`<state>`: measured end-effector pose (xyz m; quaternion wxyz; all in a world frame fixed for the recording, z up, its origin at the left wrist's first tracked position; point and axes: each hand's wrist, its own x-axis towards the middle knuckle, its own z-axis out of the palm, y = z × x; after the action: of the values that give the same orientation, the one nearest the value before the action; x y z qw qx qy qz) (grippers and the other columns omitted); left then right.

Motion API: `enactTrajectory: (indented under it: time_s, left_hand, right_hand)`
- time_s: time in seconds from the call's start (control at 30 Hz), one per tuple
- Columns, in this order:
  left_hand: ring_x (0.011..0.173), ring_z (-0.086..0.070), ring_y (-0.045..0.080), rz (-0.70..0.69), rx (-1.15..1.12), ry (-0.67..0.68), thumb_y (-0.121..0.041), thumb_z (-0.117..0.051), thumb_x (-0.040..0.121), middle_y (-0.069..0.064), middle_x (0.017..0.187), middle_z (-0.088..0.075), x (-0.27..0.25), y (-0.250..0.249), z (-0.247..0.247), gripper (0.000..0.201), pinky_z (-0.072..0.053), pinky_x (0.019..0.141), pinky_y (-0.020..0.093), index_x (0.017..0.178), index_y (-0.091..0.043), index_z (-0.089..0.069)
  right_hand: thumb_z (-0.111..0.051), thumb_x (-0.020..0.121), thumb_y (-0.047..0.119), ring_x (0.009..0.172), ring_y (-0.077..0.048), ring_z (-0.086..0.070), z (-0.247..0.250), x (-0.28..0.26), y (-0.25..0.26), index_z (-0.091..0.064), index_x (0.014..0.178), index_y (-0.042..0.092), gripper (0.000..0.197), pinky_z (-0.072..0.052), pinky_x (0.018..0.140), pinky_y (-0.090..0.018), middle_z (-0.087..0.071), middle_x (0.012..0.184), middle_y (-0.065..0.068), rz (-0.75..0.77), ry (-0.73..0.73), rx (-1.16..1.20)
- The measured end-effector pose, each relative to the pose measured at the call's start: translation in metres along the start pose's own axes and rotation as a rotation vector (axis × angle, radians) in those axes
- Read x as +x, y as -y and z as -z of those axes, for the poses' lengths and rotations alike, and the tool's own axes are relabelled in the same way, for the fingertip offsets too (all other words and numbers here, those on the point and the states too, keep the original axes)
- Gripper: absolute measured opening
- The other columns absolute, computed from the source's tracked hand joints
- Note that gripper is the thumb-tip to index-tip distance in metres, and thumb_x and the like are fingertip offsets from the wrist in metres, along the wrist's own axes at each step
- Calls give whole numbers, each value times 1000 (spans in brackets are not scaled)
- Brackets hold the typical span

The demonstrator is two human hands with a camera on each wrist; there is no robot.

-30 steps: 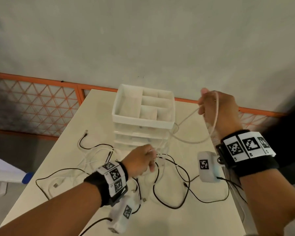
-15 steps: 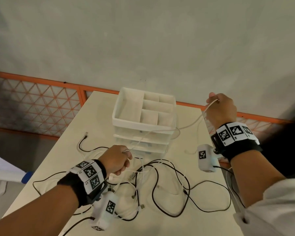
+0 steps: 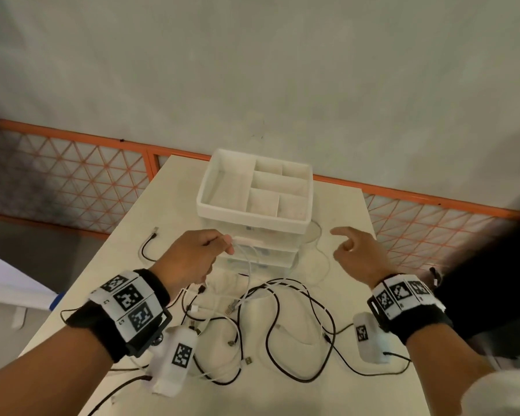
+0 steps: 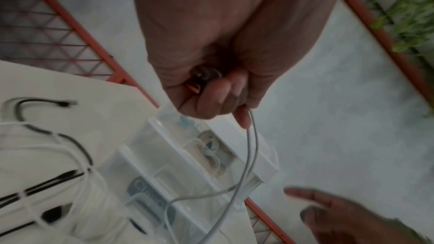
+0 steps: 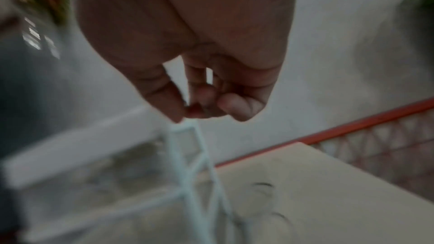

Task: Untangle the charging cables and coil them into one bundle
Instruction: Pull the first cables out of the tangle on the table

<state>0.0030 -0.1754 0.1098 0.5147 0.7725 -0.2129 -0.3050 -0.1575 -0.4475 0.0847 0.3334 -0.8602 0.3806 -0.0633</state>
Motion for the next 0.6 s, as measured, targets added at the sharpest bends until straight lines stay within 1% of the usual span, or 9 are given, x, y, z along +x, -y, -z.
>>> enactTrajectory:
  time_s: [0.1,0.17,0.23,0.3,0.37,0.4,0.5,0.57,0.6]
  left_hand:
    - [43,-29,10,-91,41,58,-31,-51,101,-8,49,-33,-8,-24,-19,33,-26,43,21,88,-9,-71]
    - [41,-33,7,-160,-3,122,-31,-48,102,-13,46,-36,-15,-41,-34,37,-28,45,18,87,-6,-72]
    - [44,-32,7,-194,-84,175,-27,-46,103,-12,48,-34,-22,-56,-39,39,-26,47,18,90,-2,-74]
    - [52,-28,11,-253,-72,219,-25,-47,102,-8,54,-30,-28,-59,-32,35,-25,51,21,95,-7,-76]
    - [53,-34,9,-290,105,279,-28,-48,102,-11,55,-36,-32,-51,-21,31,-30,53,17,98,-19,-78]
    - [50,-40,5,-274,236,318,-30,-48,103,-14,52,-42,-34,-43,-18,29,-33,54,14,100,-25,-77]
    - [49,-52,1,-122,496,332,-27,-49,101,-17,52,-55,-31,-6,-19,26,-43,58,17,88,-30,-72]
    - [53,-50,3,-33,579,236,-17,-45,100,-13,59,-55,-25,20,-29,29,-39,54,10,82,-23,-68]
    - [58,-50,2,5,629,199,-12,-42,99,-12,65,-56,-24,30,-34,28,-37,52,9,84,-18,-65]
  right_hand:
    - [-78,85,25,59,-12,-54,-9,-53,56,-54,134,44,58,-45,65,-18,-59,64,0,256,313,332]
    - [-77,85,36,55,-9,-49,-31,-67,71,-61,125,42,44,-42,59,-18,-58,60,5,354,428,314]
    - [-73,88,38,52,-5,-52,-47,-60,62,-74,94,31,10,-42,60,-22,-62,56,12,309,404,180]
    - [-73,88,35,49,-7,-53,-44,-40,40,-71,69,22,23,-44,58,-26,-60,50,10,129,395,82]
    - [-75,87,34,53,-13,-59,-25,-17,19,-66,64,20,28,-45,56,-26,-65,54,6,-34,262,-1]
    - [-77,85,34,60,-16,-63,-14,-8,11,-65,66,22,26,-44,57,-24,-68,60,4,-47,128,-43]
    - [-78,83,26,73,-20,-64,8,-1,6,-67,78,24,12,-44,65,-26,-68,75,5,154,-350,-42]
    - [-76,84,21,69,-18,-63,1,0,4,-69,89,20,9,-45,68,-27,-67,82,7,301,-407,-6]
    - [-76,85,21,72,-18,-65,-7,2,-3,-69,92,21,10,-46,71,-26,-68,86,8,305,-326,-23]
